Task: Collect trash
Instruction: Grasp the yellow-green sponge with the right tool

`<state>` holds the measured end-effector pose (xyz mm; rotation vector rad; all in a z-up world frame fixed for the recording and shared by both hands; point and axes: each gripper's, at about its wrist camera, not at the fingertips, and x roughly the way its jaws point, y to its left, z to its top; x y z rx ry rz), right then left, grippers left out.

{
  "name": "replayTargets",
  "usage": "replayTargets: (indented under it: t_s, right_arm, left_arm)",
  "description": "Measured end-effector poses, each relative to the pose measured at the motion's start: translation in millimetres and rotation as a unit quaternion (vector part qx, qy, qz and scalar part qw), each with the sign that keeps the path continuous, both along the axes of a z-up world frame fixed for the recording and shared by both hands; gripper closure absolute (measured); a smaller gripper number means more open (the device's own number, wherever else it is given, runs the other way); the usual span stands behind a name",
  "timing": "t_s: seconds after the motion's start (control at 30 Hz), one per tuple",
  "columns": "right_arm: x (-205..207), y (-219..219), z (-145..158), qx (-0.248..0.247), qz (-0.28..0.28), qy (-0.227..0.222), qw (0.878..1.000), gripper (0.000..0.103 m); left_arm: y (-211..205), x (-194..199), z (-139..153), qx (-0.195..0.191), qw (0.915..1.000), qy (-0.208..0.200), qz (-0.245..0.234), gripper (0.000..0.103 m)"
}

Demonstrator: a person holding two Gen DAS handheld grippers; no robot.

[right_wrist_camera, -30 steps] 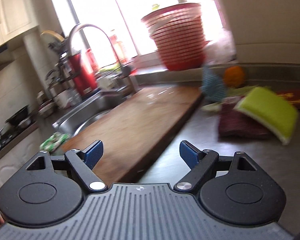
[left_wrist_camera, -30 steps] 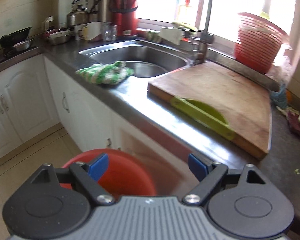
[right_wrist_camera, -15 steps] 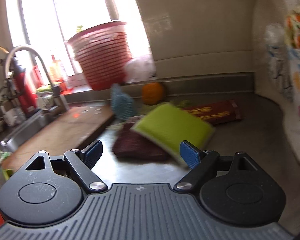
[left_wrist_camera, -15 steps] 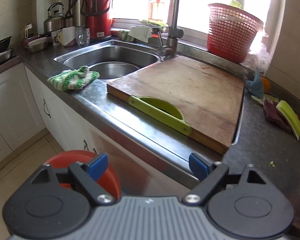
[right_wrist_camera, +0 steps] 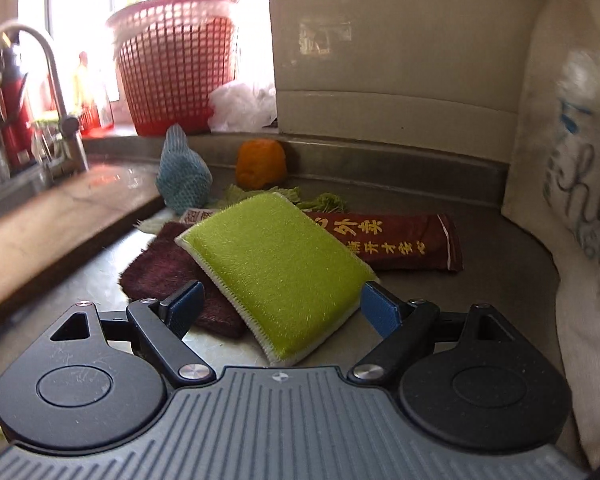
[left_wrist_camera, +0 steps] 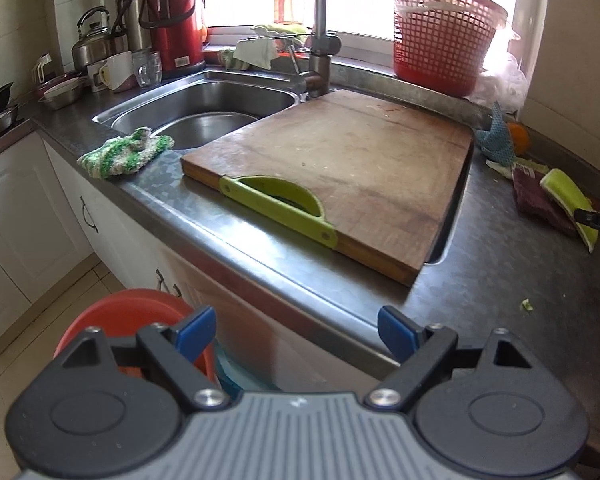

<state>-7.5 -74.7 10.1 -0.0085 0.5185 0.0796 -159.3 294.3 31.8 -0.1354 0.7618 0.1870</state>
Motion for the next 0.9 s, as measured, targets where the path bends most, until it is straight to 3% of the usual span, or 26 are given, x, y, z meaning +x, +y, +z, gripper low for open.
replayTargets:
  t_s: [0.13,0.43,0.53,0.7,0.9]
  right_arm:
    - [17.7,10.4,-5.7,-0.035,-0.003,0.01,0.999,0.0]
    - [35.7,9.3,-7.4,-0.041,-0.004,0.026,0.999,0.0]
    - [34.3,3.3,-6.6,-0.021,-0.002,0.02,1.0,0.0]
    - [31.0,-9.5,-3.2,0.003,0.001,0.001,1.0,0.024]
    - [22.6,-34.2,8.7,0.075,0.007,-0.027,0.997,0.053]
  left_arm:
    - [-13.3,5.3,6.6,0.005,0.9999,-0.004,-0.012,0.015]
    - [-51.9,18.7,31.0,0.01,0.9969,-0.033,-0.07,0.015]
    - [-65.5,27.0,38.4,0.008,0.9947,-0.044,-0.092,0.015]
    - [-91.1,48.5,44.3,-0.01,0.9902,-0.053,-0.129,0.015]
    - [-127.7,87.8,47.7,-0.049,0.9816,-0.064,-0.173,0.016]
